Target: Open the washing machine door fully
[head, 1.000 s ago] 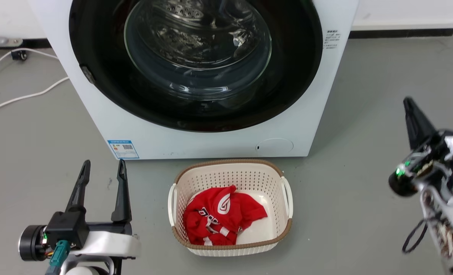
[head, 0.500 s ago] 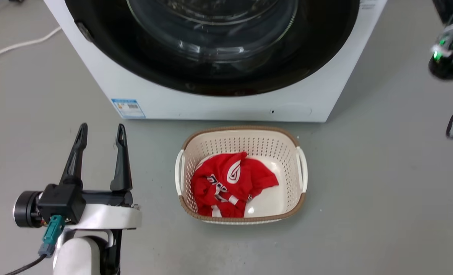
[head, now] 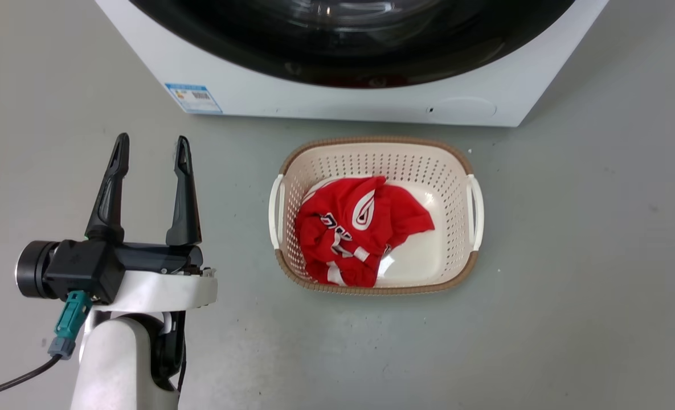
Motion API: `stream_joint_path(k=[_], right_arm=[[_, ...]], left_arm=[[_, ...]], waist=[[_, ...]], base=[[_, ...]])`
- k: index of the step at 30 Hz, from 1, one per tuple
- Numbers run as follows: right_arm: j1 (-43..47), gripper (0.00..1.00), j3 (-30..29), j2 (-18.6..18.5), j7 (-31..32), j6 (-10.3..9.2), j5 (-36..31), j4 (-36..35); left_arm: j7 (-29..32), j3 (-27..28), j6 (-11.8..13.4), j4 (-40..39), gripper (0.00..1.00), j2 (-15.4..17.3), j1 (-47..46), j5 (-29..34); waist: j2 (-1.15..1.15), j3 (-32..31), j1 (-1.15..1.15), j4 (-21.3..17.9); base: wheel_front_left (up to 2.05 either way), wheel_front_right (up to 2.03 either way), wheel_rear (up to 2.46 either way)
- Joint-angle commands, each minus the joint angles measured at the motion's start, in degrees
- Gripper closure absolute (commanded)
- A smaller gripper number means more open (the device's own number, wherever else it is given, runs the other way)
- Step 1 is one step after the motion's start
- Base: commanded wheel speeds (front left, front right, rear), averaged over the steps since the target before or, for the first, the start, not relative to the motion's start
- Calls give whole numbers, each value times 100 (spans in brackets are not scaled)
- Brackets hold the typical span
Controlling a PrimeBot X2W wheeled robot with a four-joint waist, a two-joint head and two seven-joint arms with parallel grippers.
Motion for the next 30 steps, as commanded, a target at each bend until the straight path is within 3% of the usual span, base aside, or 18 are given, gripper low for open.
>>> stream_joint_path(k=[1,8,18,30], right_arm=[[-72,100,49,22,-86,-2,-55,28],[-45,100,187,-67,-200,-2,-6,32],[-51,100,454,19,544,-2,124,26],[417,100,482,169,2340,5,448,-339]], left_arm=[[-14,-6,26,-10,0,-3,-83,-16],[-14,-69,49,-6,0,-3,-199,-79],[-14,-98,72,44,0,-3,-226,-84],[-13,-110,81,204,0,-4,43,-35]], waist=[[0,131,-1,50],[0,330,-1,106],[0,342,-1,61],[0,-188,-1,-92]], base=[[0,0,0],[0,0,0],[0,0,0],[0,0,0]])
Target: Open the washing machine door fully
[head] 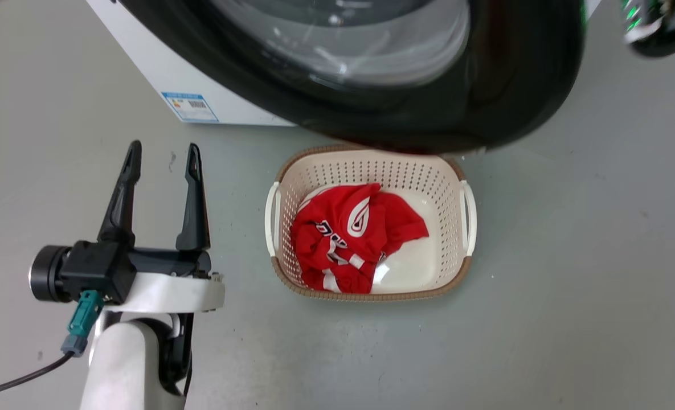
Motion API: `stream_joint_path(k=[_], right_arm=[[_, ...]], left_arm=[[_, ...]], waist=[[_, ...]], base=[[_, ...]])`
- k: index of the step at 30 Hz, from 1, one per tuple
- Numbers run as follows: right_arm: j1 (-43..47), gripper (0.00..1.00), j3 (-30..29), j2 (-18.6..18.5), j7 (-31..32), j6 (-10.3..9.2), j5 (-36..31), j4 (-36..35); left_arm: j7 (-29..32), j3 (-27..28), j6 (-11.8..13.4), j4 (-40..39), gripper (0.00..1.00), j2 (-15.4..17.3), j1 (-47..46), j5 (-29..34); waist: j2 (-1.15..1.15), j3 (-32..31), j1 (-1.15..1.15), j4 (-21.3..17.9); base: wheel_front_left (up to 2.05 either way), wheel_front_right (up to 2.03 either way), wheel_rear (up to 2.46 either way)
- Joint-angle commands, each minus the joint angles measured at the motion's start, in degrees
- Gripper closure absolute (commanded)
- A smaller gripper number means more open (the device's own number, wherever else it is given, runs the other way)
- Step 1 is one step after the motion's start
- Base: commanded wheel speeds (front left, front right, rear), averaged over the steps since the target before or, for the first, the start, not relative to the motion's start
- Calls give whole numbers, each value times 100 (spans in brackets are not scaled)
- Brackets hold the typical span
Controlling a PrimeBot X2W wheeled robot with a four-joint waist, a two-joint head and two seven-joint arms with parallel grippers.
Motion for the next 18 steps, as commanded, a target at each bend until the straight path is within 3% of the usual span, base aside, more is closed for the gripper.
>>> stream_joint_path(k=[1,9,18], right_arm=[[233,100,-5,98,207,14,61,-153],[1238,100,-52,63,1041,14,380,-1116],[2415,100,137,248,1164,13,618,-2511]], left_arm=[[-14,7,25,43,0,-3,111,14],[-14,-1,15,151,0,-3,491,43],[-13,-107,-32,217,0,-3,888,72]], waist=[[0,-191,0,-49],[0,-810,0,-124],[0,-1288,0,-138]], base=[[0,0,0],[0,0,0],[0,0,0]])
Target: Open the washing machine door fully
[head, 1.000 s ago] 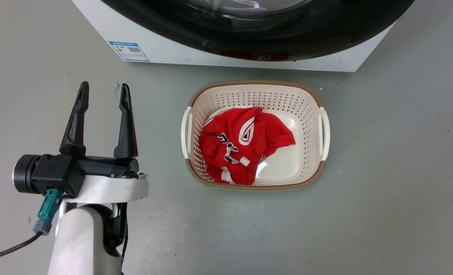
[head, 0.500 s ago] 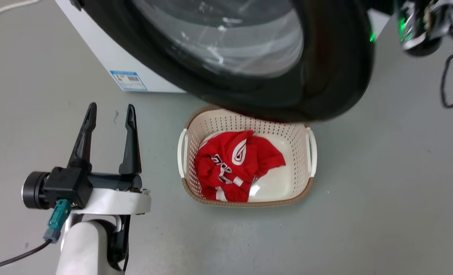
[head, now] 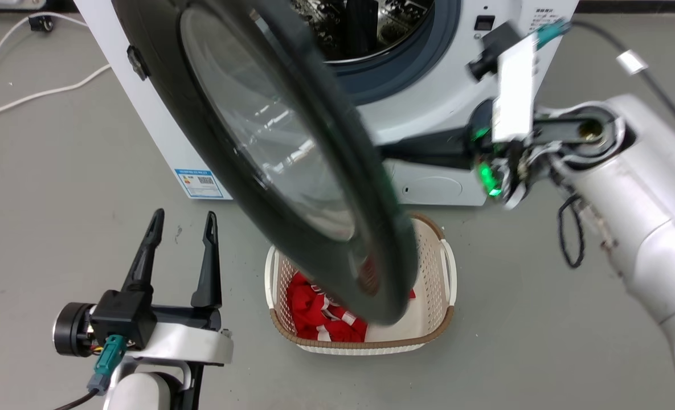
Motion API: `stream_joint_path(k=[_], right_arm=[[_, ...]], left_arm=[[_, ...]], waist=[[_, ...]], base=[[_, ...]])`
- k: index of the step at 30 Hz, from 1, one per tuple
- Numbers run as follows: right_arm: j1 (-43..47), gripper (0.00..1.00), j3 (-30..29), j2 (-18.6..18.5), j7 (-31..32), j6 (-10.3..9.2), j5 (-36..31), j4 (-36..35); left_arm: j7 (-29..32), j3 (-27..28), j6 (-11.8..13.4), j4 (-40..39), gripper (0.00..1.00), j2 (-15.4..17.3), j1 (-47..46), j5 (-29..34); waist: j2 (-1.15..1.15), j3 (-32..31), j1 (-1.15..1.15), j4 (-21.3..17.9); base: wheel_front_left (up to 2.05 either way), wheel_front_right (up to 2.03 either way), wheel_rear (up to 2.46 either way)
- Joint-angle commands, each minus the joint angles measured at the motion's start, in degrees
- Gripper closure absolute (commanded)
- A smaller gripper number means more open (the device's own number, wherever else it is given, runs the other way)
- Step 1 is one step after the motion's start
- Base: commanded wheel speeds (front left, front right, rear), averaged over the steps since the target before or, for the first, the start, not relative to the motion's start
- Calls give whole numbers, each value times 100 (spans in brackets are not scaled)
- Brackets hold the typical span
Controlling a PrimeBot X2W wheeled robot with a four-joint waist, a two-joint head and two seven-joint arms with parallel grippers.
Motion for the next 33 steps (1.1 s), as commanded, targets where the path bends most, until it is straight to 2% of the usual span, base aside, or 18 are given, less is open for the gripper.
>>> stream_joint_path(k=[1,6,12,15,20,25,26,27,28,29,33], right_arm=[[230,100,89,65,-49,12,12,-251],[680,100,341,155,-230,13,108,-975],[979,100,495,86,-767,13,257,-1502],[1160,100,282,-13,-1480,12,254,-1693],[1699,100,-433,-122,-3032,12,326,-1873],[2537,100,-1165,-365,-4005,12,456,-2299],[2537,100,-1165,-365,-4005,12,456,-2299],[2741,72,-1317,-409,-4206,12,455,-2415],[3157,0,-1558,-506,-4626,12,317,-2689],[3157,0,-1558,-506,-4626,12,317,-2689],[3991,0,-1808,-664,-5458,12,-89,-3124]], left_arm=[[-13,-30,-20,27,0,-3,74,12],[-14,-121,-3,46,0,-4,141,-41],[-14,-183,34,47,0,-3,158,-84],[-14,-176,56,53,0,-3,193,-91],[-14,-132,82,83,0,-3,260,-76],[-14,-59,102,115,0,-3,319,-28],[-14,-59,102,115,0,-3,319,-28],[-14,-40,105,115,0,-3,344,-23],[-13,-2,105,121,0,-3,409,-16],[-13,-2,105,121,0,-3,409,-16],[-13,83,99,121,0,-3,486,-11]], waist=[[0,-90,1,9],[0,-149,1,34],[0,-152,1,9],[0,-190,1,-37],[0,-282,1,-125],[0,-408,1,-232],[0,-408,1,-232],[0,-435,1,-250],[0,-485,1,-285],[0,-485,1,-285],[0,-593,1,-337]], base=[[0,0,0],[0,0,0],[0,0,0],[0,0,0],[0,0,0],[0,0,0],[0,0,0],[0,0,0],[0,0,0],[0,0,0],[0,0,0]])
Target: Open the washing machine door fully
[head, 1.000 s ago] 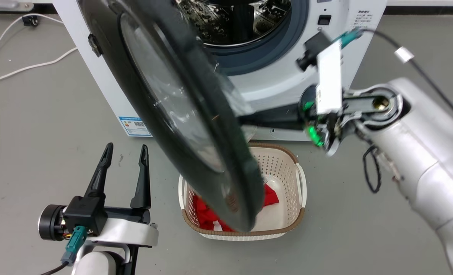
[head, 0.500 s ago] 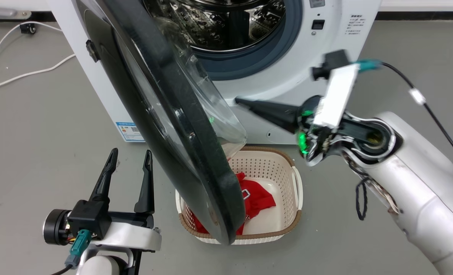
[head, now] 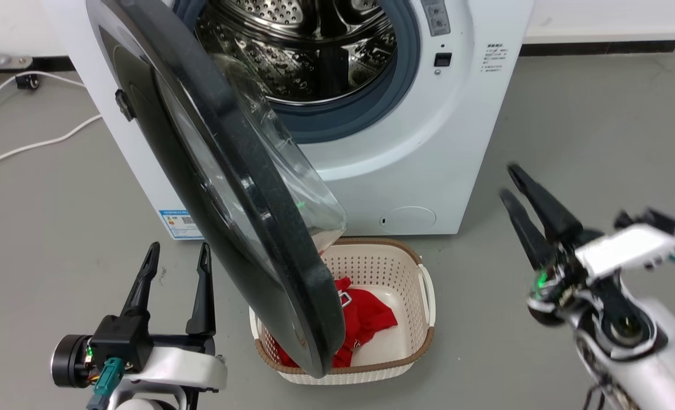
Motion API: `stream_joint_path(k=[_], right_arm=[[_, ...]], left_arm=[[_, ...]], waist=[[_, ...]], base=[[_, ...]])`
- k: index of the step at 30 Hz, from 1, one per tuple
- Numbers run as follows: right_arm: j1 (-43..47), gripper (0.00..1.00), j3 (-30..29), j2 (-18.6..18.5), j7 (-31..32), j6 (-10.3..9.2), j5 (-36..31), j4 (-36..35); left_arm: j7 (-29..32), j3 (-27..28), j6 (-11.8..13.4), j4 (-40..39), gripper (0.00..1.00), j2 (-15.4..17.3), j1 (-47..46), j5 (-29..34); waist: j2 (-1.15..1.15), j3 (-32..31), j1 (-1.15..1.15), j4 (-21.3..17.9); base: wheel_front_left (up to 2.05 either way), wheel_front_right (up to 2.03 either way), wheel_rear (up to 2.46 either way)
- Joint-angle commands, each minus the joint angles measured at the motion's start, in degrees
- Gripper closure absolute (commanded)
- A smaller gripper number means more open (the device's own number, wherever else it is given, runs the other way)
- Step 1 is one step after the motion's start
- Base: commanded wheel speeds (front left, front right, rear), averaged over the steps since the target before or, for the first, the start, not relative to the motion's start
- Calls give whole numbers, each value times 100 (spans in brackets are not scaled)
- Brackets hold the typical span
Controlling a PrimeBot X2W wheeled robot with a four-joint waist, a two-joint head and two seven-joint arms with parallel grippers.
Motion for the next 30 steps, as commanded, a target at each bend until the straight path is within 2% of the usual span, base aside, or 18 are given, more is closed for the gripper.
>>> stream_joint_path(k=[1,5,9,12,15,20,23,25,30], right_arm=[[181,0,-32,-32,-200,12,-143,-73],[779,0,-12,-131,-1181,12,-860,-160],[1106,0,-132,-113,-1538,11,-1930,173],[1282,0,-946,281,-1544,12,-3272,509],[1490,0,-1817,795,-1545,12,-4849,504],[1823,0,-2962,1488,-1549,6,-7685,-228],[2008,0,-3280,1695,-1549,6,-9340,-914],[2151,0,-3320,1786,-1549,6,-10200,-1295],[2542,0,-3213,1874,-1549,5,-11451,-1831]], left_arm=[[-13,32,20,-1,0,-1,92,23],[-14,82,7,13,0,-1,157,22],[-14,127,4,23,0,0,248,33],[-13,157,7,19,0,-2,316,39],[-14,172,4,30,0,1,330,48],[-13,178,-14,43,0,1,305,71],[-14,181,-21,42,0,0,269,95],[-14,189,-33,37,0,0,247,99],[-13,210,-73,27,0,0,199,153]], waist=[[0,-47,1,-20],[0,-152,1,-26],[0,-241,1,-40],[0,-294,1,-72],[0,-314,1,-85],[0,-318,1,-91],[0,-316,1,-87],[0,-317,1,-84],[0,-326,1,-71]], base=[[0,0,0],[0,0,0],[0,0,0],[0,0,0],[0,0,0],[0,0,0],[0,0,0],[0,0,0],[0,0,0]])
